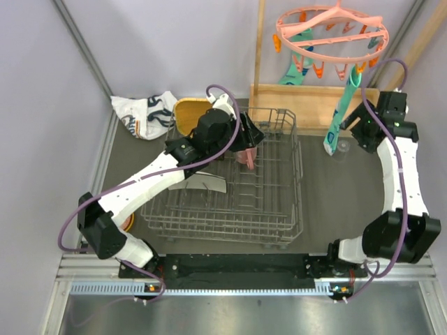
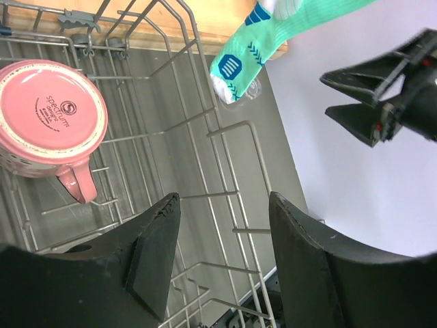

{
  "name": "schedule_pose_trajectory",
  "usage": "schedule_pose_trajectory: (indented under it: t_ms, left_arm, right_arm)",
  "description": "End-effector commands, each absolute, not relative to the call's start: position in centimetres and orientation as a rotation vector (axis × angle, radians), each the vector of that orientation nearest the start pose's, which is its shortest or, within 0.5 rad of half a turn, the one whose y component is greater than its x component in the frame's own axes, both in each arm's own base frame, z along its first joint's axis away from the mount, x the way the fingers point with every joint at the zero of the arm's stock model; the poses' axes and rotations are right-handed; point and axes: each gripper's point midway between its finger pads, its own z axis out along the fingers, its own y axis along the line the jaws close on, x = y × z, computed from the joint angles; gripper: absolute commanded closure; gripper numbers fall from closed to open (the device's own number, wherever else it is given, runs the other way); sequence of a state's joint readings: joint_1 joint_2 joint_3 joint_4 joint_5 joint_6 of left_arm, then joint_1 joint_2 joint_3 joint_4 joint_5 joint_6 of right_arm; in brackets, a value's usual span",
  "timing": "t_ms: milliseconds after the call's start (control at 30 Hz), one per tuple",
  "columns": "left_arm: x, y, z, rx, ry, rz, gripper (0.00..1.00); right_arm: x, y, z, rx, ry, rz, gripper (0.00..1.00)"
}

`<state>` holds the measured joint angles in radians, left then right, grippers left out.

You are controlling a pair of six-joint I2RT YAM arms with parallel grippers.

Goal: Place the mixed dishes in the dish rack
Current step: Grab a cup with the right arm

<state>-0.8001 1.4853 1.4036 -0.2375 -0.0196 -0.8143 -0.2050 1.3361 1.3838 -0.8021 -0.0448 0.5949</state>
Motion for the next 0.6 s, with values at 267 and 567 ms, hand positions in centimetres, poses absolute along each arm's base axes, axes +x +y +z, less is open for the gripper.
schedule_pose_trajectory:
  t_ms: [267,567]
  left_arm:
    - [31.0,-34.5,33.2,-0.036,1.965,-1.051,0.41]
    - [31.0,-32.9,32.1,-0.076,1.98,-1.014,0.4]
  right_arm:
    - [38.5,-8.8,19.7,0.887,2.267,-0.149,0.17]
    - [40.2,-8.2,14.5,0.932,2.337,-0.11,0.17]
